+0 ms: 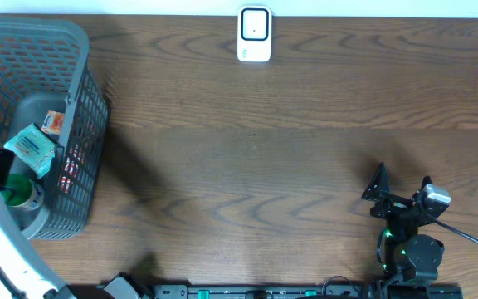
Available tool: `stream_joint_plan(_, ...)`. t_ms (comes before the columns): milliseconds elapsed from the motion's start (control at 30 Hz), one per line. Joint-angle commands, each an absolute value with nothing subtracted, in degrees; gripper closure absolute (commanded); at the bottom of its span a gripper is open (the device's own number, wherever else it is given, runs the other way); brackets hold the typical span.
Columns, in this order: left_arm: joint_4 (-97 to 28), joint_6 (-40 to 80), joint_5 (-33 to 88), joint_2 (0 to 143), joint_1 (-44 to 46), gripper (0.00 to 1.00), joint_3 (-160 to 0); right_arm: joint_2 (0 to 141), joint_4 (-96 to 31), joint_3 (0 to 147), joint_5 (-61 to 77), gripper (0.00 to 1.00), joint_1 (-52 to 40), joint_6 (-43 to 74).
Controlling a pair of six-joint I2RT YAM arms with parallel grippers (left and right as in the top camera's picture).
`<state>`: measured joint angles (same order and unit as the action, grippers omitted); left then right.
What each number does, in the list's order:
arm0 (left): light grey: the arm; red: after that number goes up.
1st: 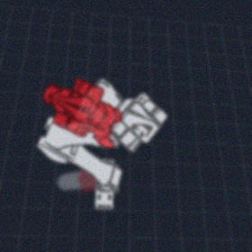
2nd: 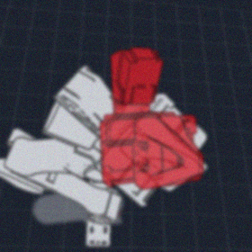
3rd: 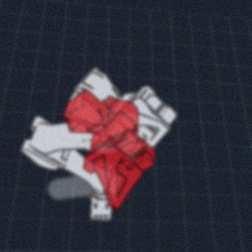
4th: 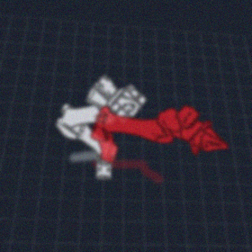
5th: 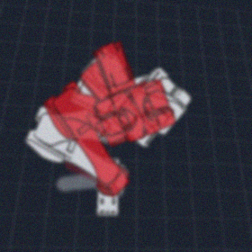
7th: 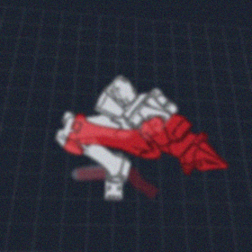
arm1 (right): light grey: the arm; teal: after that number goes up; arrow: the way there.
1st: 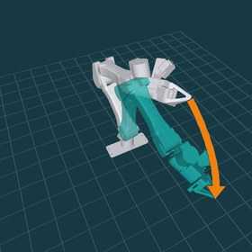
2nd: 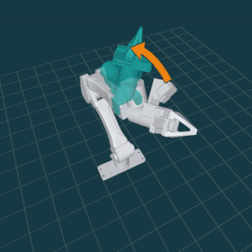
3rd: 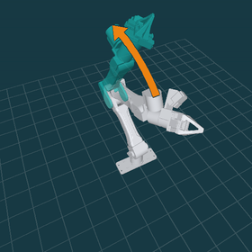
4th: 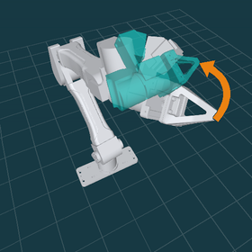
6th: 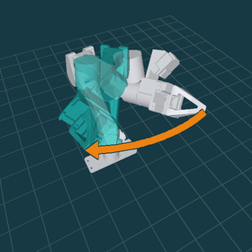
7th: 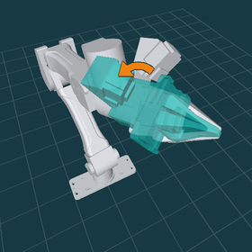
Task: Scan the item barcode
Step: 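Reach the left gripper into the basket and grasp the green-capped bottle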
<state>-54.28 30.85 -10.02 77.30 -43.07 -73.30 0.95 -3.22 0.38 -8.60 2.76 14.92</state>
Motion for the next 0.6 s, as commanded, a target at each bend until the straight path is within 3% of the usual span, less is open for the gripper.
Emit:
stream_joint_plan(0, -51.0, 31.6, -10.8, 77.2, -43.3, 0.07, -70.1, 0.5, -3.4, 0.3, -8.7, 0.01, 3.0, 15.6)
stream_joint_plan(567, -45.2, 31.6, -10.8, 91.4, -43.3, 0.07, -68.2, 0.5, -3.4, 0.3, -8.7, 0.01, 3.0, 15.6)
